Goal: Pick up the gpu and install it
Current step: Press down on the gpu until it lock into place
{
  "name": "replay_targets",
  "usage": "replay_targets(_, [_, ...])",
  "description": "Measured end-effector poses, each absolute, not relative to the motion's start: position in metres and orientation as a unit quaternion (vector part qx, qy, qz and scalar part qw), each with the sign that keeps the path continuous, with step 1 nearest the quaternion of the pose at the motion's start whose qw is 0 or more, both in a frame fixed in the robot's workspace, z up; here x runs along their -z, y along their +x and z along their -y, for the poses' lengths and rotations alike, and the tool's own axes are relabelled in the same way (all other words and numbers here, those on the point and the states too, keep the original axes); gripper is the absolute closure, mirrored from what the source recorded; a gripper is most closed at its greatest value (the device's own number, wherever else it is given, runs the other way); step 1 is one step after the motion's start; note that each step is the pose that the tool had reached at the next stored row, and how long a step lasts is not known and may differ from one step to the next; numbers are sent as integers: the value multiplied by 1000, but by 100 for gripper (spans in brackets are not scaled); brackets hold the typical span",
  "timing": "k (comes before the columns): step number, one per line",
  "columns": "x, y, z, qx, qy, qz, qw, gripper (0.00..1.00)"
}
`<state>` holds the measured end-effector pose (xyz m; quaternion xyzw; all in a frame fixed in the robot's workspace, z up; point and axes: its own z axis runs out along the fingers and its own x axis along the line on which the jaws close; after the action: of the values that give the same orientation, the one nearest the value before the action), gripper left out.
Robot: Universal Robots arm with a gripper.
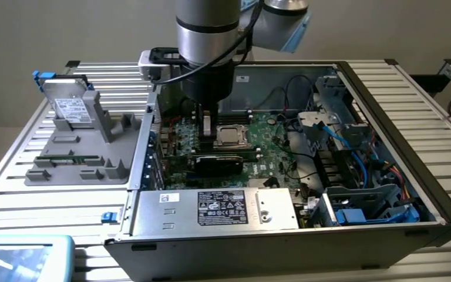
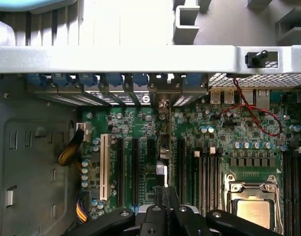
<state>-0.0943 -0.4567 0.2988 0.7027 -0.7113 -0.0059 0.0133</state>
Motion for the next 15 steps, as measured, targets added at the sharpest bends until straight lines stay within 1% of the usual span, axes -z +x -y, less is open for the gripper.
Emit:
replay_targets(5, [-294,-103,456,-2,702,712,5,88])
replay_targets(15, [-281,-116,447,-7,701,713,1,88])
